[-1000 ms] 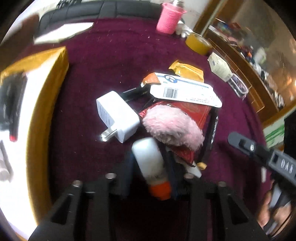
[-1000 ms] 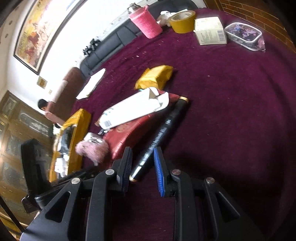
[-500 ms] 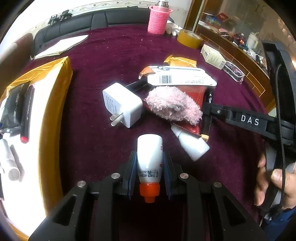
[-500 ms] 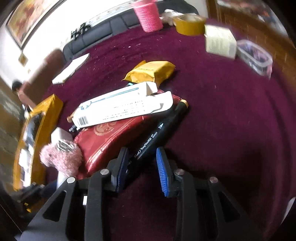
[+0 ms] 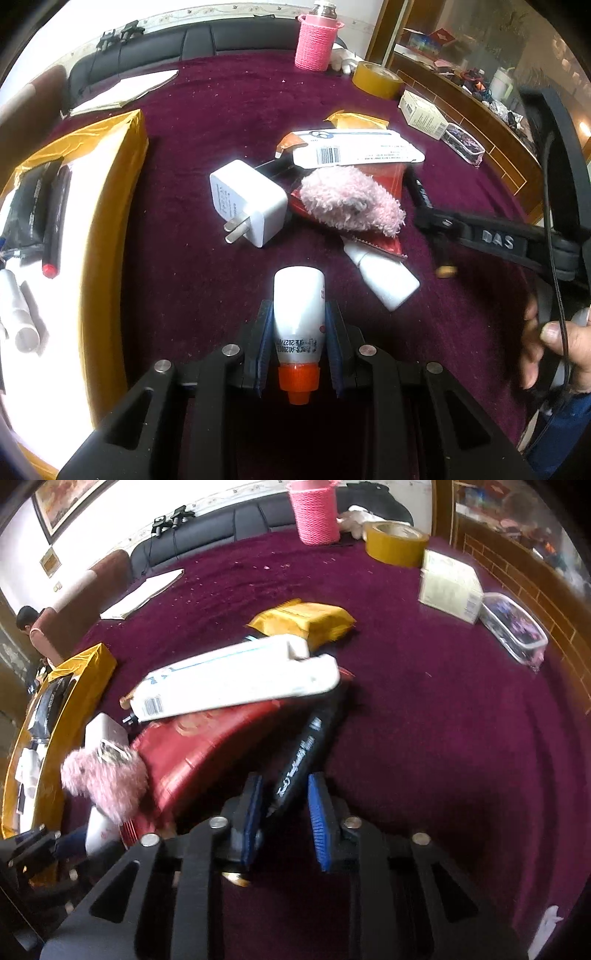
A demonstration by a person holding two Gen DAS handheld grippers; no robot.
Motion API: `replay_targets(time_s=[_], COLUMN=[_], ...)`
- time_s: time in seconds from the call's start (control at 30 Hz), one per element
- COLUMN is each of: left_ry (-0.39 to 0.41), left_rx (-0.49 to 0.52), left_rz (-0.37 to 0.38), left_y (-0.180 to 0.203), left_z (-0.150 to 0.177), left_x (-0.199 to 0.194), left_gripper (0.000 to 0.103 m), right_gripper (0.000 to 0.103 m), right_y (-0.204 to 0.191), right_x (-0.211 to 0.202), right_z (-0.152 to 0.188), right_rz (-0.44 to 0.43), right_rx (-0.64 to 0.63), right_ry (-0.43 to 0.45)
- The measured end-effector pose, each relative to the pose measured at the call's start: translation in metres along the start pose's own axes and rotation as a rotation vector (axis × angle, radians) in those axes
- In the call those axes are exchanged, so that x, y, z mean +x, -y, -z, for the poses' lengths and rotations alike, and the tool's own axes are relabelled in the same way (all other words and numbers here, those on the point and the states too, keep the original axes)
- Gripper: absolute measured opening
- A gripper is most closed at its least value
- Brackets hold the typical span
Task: Organize objects
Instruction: 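Grasp orange-capped white bottle with left tool while right tool grasps black marker, then carry bottle and marker over the tray and open both tools to drop them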
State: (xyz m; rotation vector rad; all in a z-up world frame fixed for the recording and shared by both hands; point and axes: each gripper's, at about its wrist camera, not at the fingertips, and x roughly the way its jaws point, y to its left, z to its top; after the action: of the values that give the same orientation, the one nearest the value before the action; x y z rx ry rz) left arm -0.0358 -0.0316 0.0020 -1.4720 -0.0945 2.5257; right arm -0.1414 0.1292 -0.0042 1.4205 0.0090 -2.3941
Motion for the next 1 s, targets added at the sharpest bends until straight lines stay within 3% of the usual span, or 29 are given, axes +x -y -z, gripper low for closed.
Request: replay_targets(time_s=[0.1, 0.3, 0.5, 0.67, 1.0], left_ry=[0.003, 0.020, 0.029, 0.043, 0.016], left_rx=[0.004, 0.000, -0.038, -0.043, -0.031], left_rz=[-0.012, 0.000, 0.046, 0.071, 0.058], left_y=[0.003, 0.002, -0.008, -0.010, -0.007], left_z=[-0.001, 0.002, 0.001, -0.001, 0.003], left_x=[0.001, -0.001, -0.010, -0.019, -0.010], left_gripper=[0.023, 0.023, 0.023, 0.023, 0.023], right_gripper=[0.014, 0.013, 0.012, 0.012, 0.016], right_y=[0.011, 0.014, 0.045, 0.058, 0.020], right_x=[-0.006, -0.009, -0.031, -0.045, -0.038], right_z=[0.006, 0.012, 0.032, 0.050, 0.053], right_rz=[0.062, 0.077, -0.093, -0.176, 0.075], right_rx=[-0.025, -0.076, 0.092, 0.157, -0.057], right_ry=[-0.020, 0.006, 0.043, 0.041, -0.013])
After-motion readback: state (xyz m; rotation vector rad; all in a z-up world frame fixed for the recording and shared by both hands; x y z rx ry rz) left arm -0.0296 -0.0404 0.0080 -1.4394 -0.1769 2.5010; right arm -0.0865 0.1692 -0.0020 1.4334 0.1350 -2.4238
